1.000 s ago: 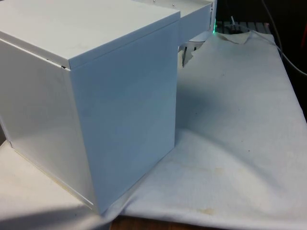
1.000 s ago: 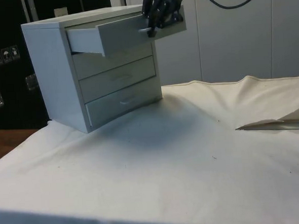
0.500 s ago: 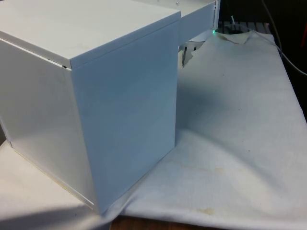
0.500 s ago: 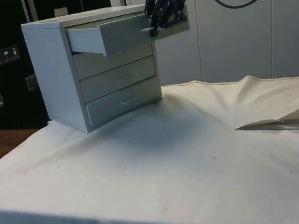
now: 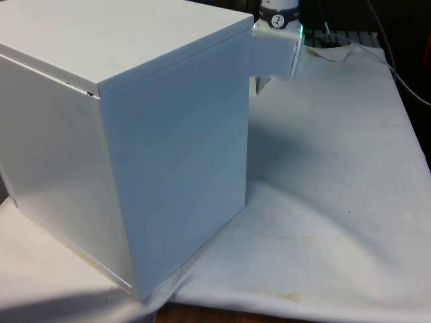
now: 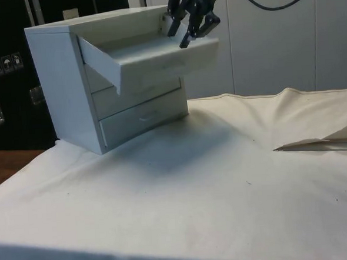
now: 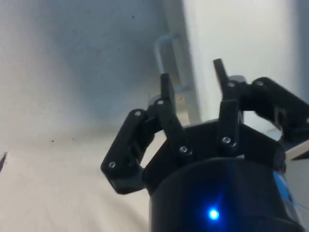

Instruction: Open the drawer, then close it.

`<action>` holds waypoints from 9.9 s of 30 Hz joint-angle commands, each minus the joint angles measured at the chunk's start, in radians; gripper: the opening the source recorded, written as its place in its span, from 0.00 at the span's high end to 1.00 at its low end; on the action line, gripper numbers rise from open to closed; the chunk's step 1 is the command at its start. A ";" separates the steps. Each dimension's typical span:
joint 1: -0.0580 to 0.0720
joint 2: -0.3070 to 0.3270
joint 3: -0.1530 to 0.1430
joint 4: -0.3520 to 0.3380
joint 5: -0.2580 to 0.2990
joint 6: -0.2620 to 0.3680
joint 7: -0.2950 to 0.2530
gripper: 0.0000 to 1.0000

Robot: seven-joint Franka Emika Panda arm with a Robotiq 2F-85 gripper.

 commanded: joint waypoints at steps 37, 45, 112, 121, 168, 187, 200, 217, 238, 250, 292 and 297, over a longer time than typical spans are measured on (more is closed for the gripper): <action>-0.008 0.133 0.120 -0.032 -0.029 0.001 0.159 0.00; -0.006 0.171 0.124 -0.023 -0.024 -0.023 0.185 0.00; 0.006 0.239 0.172 0.079 -0.207 -0.262 0.388 1.00; 0.011 0.253 0.169 0.088 -0.271 -0.279 0.442 1.00; 0.023 0.301 0.266 0.133 -0.547 -0.557 0.744 1.00; 0.023 0.377 0.280 0.200 -0.617 -0.645 0.825 1.00; 0.025 0.436 0.282 0.256 -0.664 -0.707 0.875 1.00; 0.020 0.522 0.274 0.331 -0.699 -0.743 0.933 1.00; 0.013 0.612 0.257 0.419 -0.699 -0.741 0.989 1.00; 0.009 0.676 0.239 0.487 -0.697 -0.738 1.023 1.00; 0.035 0.498 0.345 0.303 -0.678 -0.914 1.146 1.00; 0.037 0.477 0.369 0.273 -0.675 -0.941 1.173 1.00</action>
